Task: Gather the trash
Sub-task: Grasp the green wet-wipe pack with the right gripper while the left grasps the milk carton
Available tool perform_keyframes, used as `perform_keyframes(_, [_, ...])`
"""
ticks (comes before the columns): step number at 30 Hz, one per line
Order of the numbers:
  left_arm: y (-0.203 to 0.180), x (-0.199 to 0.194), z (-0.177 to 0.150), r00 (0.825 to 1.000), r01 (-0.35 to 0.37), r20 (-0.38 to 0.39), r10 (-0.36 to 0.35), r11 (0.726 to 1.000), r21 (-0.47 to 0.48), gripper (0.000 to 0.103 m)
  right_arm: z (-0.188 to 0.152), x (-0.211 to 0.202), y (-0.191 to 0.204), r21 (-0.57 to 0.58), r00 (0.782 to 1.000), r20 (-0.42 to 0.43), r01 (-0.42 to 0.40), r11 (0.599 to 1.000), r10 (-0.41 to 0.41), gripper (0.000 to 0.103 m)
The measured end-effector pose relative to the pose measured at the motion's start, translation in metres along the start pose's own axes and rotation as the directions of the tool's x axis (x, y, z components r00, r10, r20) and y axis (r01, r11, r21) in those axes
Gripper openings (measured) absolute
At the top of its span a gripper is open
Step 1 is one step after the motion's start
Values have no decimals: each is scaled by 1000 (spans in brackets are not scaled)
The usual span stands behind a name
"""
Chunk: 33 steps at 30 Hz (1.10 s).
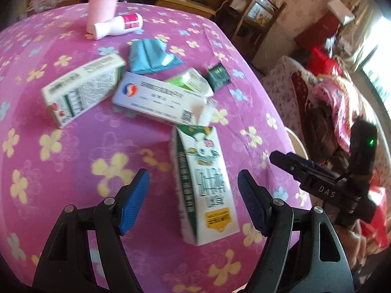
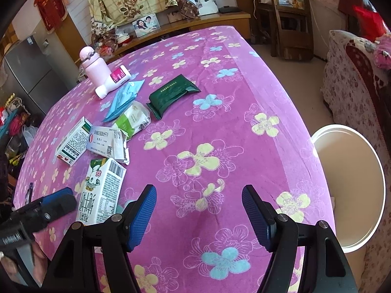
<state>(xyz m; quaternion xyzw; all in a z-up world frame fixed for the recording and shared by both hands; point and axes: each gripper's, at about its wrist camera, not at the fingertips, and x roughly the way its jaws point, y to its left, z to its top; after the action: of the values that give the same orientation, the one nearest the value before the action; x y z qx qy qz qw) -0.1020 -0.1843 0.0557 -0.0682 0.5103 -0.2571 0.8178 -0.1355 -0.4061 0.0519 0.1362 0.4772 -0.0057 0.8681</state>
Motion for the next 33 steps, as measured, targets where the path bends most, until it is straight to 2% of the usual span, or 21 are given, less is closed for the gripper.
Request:
perform_keyframes(4, [-14, 18, -1, 999, -49, -11, 50, 998, 34, 74, 3, 2, -5, 5, 1000, -1, 4, 1000, -4, 70])
perform_keyframes(8, [-11, 33, 1, 994, -102, -30, 102, 995, 21, 73, 15, 11, -7, 17, 1000, -5, -1, 1000, 1, 70])
perform_keyframes(10, [-4, 34, 1, 994, -103, -27, 103, 995, 2, 67, 25, 17, -6, 27, 1000, -3, -13, 1000, 13, 70])
perform_keyframes(12, [2, 32, 4, 996, -88, -23, 88, 996, -13, 55, 39, 27, -2, 29, 1000, 2, -25, 999, 25, 71])
perform_keyframes(15, [8, 28, 6, 991, -133, -7, 133, 991, 1, 55, 62, 47, 7, 38, 1000, -5, -30, 999, 30, 71])
perform_keyframes(22, [19, 27, 7, 994, -105, -11, 104, 994, -25, 55, 112, 99, 21, 122, 997, -39, -63, 991, 68, 71])
perform_keyframes(24, [18, 31, 6, 993, -118, -32, 118, 993, -12, 55, 123, 108, 26, 125, 999, -32, -36, 992, 40, 71])
perform_keyframes(27, [15, 31, 4, 992, -128, -15, 129, 992, 15, 55, 135, 117, 35, 105, 999, -25, -26, 994, 29, 71])
perform_keyframes(29, [16, 31, 5, 992, -121, -18, 121, 993, 10, 55, 137, 120, 40, 73, 1000, -10, 8, 997, -7, 71])
perform_keyframes(30, [17, 30, 5, 993, -115, -19, 115, 993, 4, 55, 137, 121, 40, 60, 1000, -2, 17, 998, -17, 65])
perform_keyframes(31, [18, 30, 6, 994, -110, -21, 110, 994, 0, 55, 137, 122, 41, 48, 1000, 7, 24, 999, -24, 43])
perform_keyframes(32, [18, 29, 6, 994, -108, -21, 108, 994, 2, 55, 136, 123, 42, 31, 999, 14, 30, 999, -31, 34])
perform_keyframes(33, [17, 29, 5, 994, -108, -21, 108, 994, 4, 55, 135, 122, 41, 21, 999, 14, 28, 999, -29, 31])
